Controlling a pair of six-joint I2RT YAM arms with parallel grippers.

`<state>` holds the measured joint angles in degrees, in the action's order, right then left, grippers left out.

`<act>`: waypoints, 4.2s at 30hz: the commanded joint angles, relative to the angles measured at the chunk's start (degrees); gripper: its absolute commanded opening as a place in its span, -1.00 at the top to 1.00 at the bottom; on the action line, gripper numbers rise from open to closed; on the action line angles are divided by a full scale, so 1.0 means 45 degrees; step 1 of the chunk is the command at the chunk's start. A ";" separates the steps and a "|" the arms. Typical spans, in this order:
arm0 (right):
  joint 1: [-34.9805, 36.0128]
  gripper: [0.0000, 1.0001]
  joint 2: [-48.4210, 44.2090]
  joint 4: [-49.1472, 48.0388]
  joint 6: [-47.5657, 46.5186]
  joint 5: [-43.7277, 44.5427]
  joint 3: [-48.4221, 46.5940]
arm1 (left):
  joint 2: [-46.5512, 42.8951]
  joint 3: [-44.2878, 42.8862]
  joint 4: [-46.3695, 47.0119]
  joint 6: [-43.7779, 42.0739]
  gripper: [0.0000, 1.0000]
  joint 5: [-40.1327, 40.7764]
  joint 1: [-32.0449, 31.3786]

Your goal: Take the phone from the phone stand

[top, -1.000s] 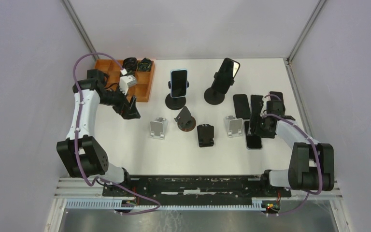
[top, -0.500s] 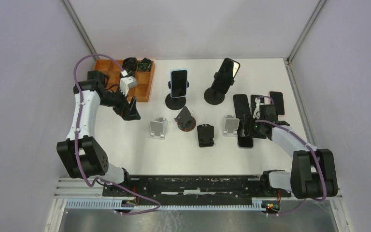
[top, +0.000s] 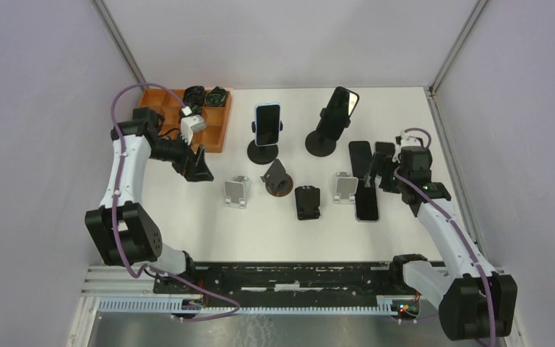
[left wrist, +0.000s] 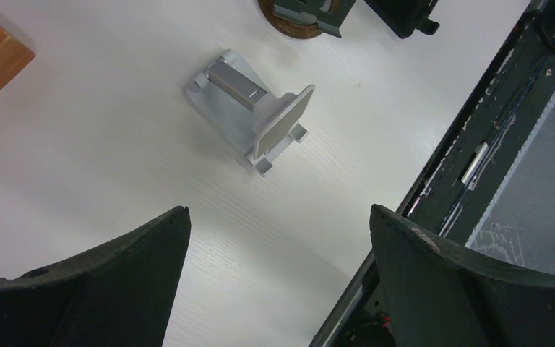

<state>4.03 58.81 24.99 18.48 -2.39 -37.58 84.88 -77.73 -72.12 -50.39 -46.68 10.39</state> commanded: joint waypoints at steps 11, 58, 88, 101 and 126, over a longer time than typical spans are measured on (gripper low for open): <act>0.0025 -0.96 0.3726 -0.4656 0.0822 -0.5671 -0.5138 | 0.0171 -0.0975 -0.1791 -0.0852 -1.00 -0.1535 -0.0193; 0.1756 0.88 0.6122 -0.6896 0.3326 -0.8492 -1.1226 | -0.0507 -0.4542 -0.0410 0.3589 -1.00 -0.1478 -0.4220; 0.4900 0.88 0.0015 -0.9009 0.8944 -0.9018 -0.7831 | -0.3174 -0.4354 0.2834 0.4548 -0.97 -0.2380 -0.6934; 0.9171 0.89 0.1437 -1.0929 0.8628 -0.8101 -0.8190 | -0.3787 -0.3204 0.2274 0.4106 -0.95 -0.2418 -0.7780; 1.0157 0.85 0.2189 -1.2381 0.7991 -0.7417 -0.8118 | -0.6263 -0.0586 0.4537 0.6763 -0.21 -0.2643 -0.7795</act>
<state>50.06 70.59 -18.81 54.17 -40.05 -71.35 59.24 -80.75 -57.34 -25.39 -58.43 -24.45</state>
